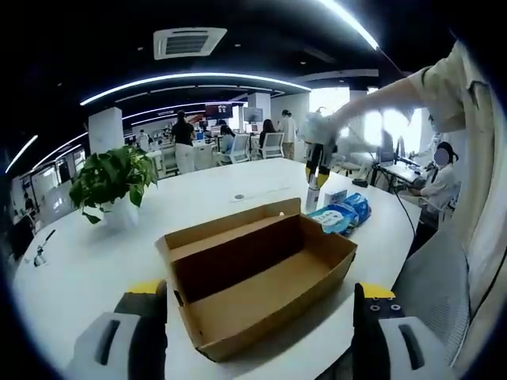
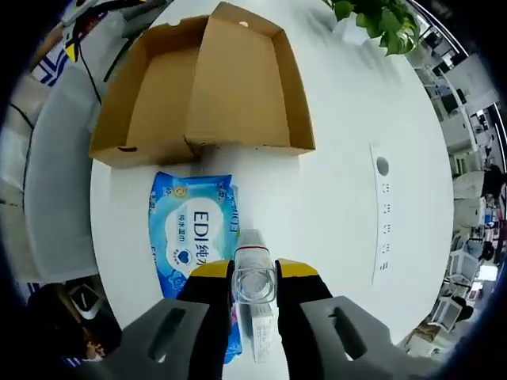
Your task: Operate the shoe box by opening the lid, removing the specified soft item, and placing it in the target area until the item is outside and the box remains undamaged.
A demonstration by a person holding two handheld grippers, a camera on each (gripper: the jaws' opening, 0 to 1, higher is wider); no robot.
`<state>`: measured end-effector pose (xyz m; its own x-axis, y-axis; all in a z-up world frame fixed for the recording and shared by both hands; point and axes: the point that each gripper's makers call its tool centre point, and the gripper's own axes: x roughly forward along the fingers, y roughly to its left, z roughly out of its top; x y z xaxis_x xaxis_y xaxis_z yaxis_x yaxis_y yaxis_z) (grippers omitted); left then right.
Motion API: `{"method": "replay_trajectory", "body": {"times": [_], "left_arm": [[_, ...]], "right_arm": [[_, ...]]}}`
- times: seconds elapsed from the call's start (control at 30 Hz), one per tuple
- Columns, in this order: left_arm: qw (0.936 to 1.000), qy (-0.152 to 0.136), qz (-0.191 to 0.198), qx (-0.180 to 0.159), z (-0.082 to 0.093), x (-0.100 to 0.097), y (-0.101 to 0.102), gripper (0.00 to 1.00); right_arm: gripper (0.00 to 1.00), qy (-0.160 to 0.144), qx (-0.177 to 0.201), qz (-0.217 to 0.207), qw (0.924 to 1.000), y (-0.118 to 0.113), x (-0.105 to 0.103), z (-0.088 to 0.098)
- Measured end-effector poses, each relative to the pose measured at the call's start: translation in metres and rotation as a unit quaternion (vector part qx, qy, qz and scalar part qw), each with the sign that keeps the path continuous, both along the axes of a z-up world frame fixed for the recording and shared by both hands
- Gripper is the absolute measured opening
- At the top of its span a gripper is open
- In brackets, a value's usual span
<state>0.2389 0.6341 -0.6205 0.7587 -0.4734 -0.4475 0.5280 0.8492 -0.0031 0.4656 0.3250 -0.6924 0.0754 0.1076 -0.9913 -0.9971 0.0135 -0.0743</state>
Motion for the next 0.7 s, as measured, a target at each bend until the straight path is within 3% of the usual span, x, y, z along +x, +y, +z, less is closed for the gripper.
{"method": "replay_trajectory", "body": {"times": [0.53,0.7], "left_arm": [[0.9998,0.015,0.014,0.001,-0.011,-0.004,0.006,0.99],[0.9997,0.019,0.013,0.001,-0.014,-0.004,0.007,0.99]], "right_arm": [[0.18,0.003,-0.029,0.023,0.9993,-0.002,0.003,-0.019],[0.18,0.003,-0.019,0.014,0.9997,0.000,0.005,-0.016]]}}
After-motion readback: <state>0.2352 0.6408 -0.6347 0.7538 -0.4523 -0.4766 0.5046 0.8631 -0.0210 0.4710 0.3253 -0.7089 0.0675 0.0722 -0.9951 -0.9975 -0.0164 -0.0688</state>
